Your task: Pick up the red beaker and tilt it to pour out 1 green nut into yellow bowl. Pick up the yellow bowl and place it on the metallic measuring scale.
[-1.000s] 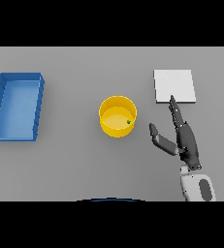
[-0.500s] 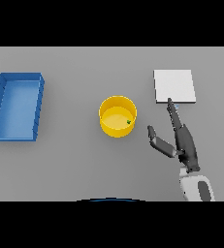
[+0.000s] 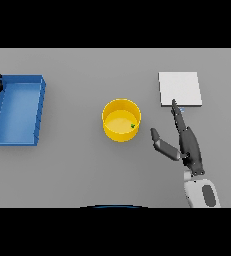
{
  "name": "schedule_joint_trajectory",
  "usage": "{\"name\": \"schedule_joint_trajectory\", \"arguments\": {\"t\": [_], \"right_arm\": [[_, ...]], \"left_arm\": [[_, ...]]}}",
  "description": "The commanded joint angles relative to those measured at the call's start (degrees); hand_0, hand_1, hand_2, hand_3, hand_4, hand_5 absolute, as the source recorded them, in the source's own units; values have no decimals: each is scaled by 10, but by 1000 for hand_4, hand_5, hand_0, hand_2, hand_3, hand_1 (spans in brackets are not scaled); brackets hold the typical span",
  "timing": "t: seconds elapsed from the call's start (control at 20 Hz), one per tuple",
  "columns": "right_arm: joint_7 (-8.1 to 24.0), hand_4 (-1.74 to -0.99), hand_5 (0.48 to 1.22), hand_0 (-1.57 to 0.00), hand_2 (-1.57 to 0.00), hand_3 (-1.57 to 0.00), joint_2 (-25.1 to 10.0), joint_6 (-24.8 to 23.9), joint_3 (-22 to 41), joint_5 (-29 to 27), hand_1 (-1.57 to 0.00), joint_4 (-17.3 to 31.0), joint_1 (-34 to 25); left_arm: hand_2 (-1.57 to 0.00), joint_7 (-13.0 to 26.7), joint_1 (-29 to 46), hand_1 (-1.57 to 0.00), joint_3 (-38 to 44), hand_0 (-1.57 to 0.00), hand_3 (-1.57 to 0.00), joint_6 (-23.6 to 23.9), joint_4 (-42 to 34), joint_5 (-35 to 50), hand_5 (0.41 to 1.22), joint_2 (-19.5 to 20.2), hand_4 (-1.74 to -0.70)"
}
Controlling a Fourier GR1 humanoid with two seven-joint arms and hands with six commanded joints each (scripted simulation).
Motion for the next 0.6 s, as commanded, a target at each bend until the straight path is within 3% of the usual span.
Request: {"name": "schedule_joint_trajectory", "arguments": {"t": [0.0, 0.05, 0.15, 0.2, 0.3, 0.4, 0.55], "right_arm": [[-3, -1168, 679, 1, 1, 1, 0, 0, 0, 0, 1, 1, 1], [-3, -1165, 678, 1, 1, 1, 1, -2, 1, 2, 1, -1, -2], [1, -1163, 671, 1, 1, 1, 3, -6, 4, 9, 1, 1, 0], [-1, -1159, 669, 1, 1, 1, -5, -3, -1, 4, 1, -6, 2], [-5, -1162, 671, 1, 1, 1, -5, -2, -1, 3, 1, 3, -2], [-7, -1151, 677, 1, 1, 1, -6, -4, -1, 4, 1, -2, -1], [-9, -1148, 688, 1, 1, 1, -10, 4, -1, 0, 1, -6, 0]], "left_arm": [[-1571, 4, 4, -1571, -5, -1571, -1366, -11, -12, 10, 955, 8, -1735], [-1571, 8, 13, -1571, -15, -1571, -1407, -25, -33, 17, 888, 23, -1661], [-1489, -13, 23, -1545, -30, -1571, -1238, -59, -64, 25, 774, 42, -1311], [-1311, -35, 27, -1380, -35, -1495, -1098, -84, -67, 24, 740, 47, -1155], [-839, -62, 40, -883, -28, -1003, -707, -133, -84, 48, 697, 63, -933], [-536, -64, 49, -565, -27, -641, -452, -156, -90, 58, 667, 72, -823], [-274, -56, 37, -289, -52, -328, -231, -163, -85, 23, 647, 71, -750]]}}
